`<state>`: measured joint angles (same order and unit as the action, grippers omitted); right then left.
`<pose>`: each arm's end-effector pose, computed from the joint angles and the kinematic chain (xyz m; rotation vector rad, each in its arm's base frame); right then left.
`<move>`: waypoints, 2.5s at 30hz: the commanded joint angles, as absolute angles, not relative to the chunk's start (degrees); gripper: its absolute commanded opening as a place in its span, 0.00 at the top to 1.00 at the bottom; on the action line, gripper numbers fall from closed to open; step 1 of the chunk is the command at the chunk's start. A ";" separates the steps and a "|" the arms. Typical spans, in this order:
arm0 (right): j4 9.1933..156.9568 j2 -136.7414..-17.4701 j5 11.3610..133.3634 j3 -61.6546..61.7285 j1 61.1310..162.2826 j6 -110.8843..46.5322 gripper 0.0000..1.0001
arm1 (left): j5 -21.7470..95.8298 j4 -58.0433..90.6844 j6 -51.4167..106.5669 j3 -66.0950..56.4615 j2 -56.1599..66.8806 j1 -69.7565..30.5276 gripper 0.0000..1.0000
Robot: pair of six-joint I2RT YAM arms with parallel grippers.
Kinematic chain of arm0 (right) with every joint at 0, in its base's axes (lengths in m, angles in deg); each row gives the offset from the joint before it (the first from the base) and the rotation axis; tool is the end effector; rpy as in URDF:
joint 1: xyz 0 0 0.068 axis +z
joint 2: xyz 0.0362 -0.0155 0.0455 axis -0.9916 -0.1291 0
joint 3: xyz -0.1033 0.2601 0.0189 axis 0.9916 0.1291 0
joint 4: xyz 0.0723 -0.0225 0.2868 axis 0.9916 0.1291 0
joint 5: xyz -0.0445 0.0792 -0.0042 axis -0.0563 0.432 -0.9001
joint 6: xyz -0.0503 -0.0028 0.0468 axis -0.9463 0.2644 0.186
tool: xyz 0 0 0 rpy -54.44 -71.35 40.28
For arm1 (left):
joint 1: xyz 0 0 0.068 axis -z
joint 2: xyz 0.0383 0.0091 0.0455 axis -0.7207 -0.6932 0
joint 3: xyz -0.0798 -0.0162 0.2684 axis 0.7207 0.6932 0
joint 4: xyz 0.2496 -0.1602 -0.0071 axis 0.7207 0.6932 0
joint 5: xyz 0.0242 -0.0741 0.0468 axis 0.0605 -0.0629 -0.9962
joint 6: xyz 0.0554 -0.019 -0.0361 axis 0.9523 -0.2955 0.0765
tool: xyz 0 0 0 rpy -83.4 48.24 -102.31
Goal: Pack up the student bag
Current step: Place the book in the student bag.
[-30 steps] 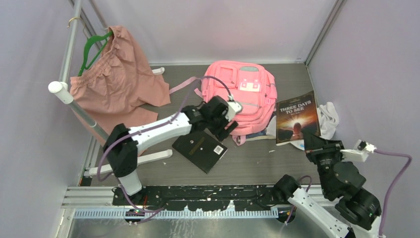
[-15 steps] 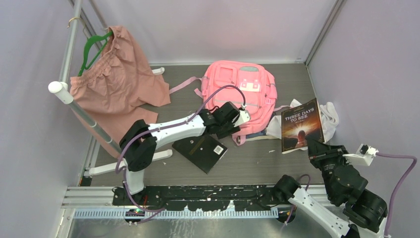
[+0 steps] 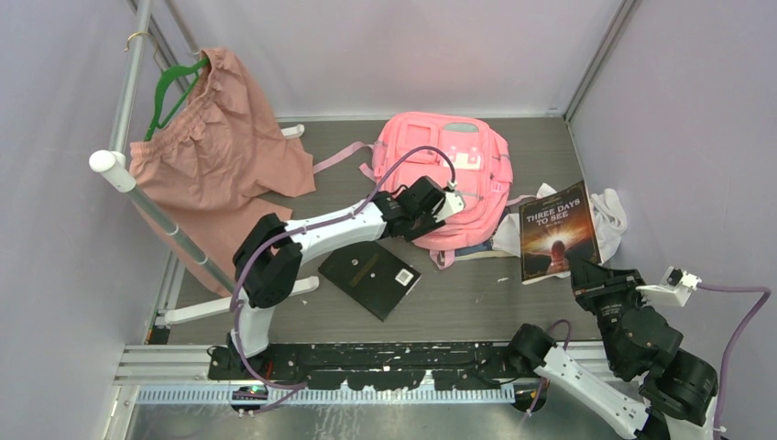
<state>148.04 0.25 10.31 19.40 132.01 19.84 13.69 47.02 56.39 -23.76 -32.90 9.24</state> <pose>0.0190 -0.0474 0.3678 0.7851 1.5451 0.5505 0.2922 -0.3973 0.2103 1.3410 2.0169 0.0243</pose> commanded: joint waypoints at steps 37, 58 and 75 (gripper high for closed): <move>105.04 -12.24 43.48 42.83 136.28 28.02 0.99 | 17.67 45.17 37.67 -36.21 -19.48 4.34 1.00; 76.20 -30.06 48.99 51.18 123.49 45.28 0.99 | 20.69 42.94 34.73 -32.77 -11.09 4.34 1.00; 51.09 -52.19 37.48 52.18 113.74 55.80 0.99 | 27.53 43.30 32.48 -28.10 -6.24 4.34 1.00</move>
